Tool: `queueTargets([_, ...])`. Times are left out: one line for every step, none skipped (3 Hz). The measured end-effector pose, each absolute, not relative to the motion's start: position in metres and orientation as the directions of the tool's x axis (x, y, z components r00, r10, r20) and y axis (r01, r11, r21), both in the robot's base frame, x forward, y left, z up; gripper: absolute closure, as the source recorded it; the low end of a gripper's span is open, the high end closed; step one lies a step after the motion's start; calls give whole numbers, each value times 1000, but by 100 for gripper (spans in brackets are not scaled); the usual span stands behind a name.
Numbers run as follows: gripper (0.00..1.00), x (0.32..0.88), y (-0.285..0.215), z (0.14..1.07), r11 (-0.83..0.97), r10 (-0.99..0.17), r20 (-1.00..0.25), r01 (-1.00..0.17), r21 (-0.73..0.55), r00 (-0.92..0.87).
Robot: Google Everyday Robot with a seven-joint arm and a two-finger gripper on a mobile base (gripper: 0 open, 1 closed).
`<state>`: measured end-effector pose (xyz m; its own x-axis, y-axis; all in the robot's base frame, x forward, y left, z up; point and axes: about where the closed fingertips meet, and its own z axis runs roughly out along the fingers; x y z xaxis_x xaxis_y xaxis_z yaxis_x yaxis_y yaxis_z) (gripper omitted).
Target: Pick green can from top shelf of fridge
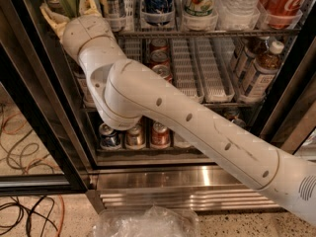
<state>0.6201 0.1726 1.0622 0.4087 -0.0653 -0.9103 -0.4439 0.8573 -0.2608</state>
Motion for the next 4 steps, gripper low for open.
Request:
queueTargets([100, 620, 172, 1066, 864, -41, -907, -441, -243, 420])
queueTargets([100, 620, 172, 1066, 864, -41, -907, -440, -243, 420])
queueTargets([100, 620, 171, 1068, 870, -22, -903, -436, -229, 430])
queueTargets([100, 620, 172, 1073, 876, 20, -907, -444, -186, 420])
